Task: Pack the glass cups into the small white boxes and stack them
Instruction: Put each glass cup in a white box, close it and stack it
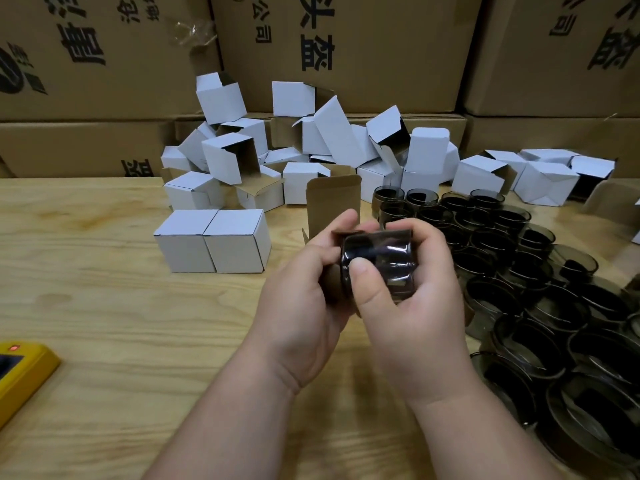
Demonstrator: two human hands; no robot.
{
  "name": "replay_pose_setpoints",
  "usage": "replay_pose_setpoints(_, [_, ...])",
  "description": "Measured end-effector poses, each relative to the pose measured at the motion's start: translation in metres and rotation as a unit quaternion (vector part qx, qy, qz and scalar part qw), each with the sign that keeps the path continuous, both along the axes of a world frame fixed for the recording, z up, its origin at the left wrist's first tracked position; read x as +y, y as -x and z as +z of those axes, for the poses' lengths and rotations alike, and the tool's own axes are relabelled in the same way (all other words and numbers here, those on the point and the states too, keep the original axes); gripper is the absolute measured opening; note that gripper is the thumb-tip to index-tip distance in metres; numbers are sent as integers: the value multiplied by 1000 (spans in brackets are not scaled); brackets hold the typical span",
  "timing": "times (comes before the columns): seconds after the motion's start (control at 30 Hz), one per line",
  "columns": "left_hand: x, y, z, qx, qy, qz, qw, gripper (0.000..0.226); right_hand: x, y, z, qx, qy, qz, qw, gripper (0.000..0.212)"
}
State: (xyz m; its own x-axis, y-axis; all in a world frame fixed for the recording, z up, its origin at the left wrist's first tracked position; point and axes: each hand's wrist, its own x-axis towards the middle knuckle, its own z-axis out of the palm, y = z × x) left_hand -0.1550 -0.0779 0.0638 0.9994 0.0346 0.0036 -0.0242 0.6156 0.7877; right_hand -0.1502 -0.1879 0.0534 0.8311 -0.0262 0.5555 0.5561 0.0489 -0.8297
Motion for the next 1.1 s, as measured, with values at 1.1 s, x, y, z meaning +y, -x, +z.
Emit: replay_pose_setpoints(1.1, [2, 5, -9, -149, -106, 38, 982, 50, -5, 0, 12, 137, -99, 199, 965, 65])
